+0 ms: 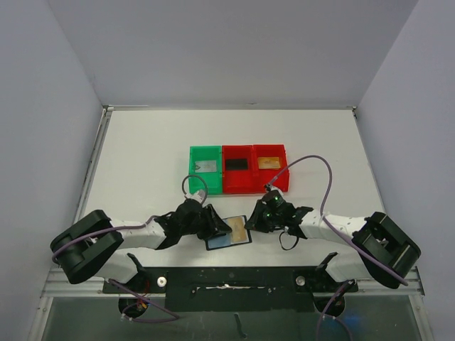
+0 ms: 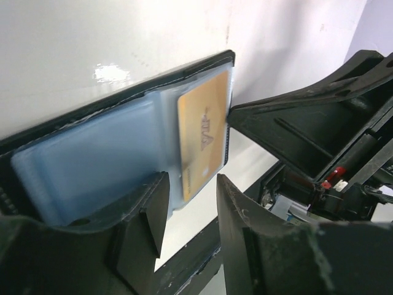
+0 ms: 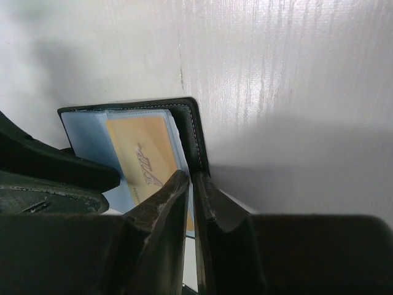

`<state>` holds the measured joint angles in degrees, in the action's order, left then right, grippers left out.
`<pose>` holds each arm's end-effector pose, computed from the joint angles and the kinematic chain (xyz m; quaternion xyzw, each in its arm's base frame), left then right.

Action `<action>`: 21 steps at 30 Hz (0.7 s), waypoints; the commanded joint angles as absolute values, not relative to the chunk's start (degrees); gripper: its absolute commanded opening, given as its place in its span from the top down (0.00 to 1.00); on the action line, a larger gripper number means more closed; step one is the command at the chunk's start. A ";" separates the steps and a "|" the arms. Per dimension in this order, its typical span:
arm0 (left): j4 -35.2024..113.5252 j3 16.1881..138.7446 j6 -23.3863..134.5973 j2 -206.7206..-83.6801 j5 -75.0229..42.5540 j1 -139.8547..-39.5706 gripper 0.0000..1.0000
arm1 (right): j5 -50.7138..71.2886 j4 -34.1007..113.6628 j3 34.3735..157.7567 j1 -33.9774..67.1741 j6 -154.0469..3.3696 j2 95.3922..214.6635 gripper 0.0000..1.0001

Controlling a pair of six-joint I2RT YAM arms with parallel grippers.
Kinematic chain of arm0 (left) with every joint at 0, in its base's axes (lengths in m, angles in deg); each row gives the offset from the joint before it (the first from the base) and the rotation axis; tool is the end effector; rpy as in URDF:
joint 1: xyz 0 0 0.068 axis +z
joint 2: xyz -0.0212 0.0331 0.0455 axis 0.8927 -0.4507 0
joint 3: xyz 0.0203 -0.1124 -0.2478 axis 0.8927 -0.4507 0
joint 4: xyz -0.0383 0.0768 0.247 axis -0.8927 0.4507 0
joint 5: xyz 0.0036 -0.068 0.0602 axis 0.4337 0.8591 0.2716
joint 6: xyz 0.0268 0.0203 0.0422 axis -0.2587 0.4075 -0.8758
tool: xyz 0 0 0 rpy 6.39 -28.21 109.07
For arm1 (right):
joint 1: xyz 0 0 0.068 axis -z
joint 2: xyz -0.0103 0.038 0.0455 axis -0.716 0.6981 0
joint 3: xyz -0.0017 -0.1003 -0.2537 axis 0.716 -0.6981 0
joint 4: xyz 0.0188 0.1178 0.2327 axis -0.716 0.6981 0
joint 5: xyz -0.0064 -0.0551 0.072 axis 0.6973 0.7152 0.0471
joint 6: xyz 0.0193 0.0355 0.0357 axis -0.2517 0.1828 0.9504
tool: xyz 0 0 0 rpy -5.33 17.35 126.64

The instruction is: Take the credit cards out of the card holder

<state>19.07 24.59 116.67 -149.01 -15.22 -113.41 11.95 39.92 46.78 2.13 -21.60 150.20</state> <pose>0.1439 -0.1816 0.1241 -0.1393 0.8846 -0.4202 0.1463 0.1642 0.1615 0.1365 0.1213 0.9326 0.2955 0.1680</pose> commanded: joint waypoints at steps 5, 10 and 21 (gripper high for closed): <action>11.98 25.80 118.64 -154.04 -15.62 -114.66 0.64 | 11.61 36.70 44.94 1.74 -18.91 149.15 0.88; 5.83 21.36 123.23 -155.75 -18.11 -114.91 0.65 | 10.19 31.25 39.79 1.02 -14.42 148.63 0.88; 1.43 22.05 122.78 -158.15 -17.56 -116.30 0.76 | 9.16 27.50 37.92 -0.43 -12.74 150.77 0.88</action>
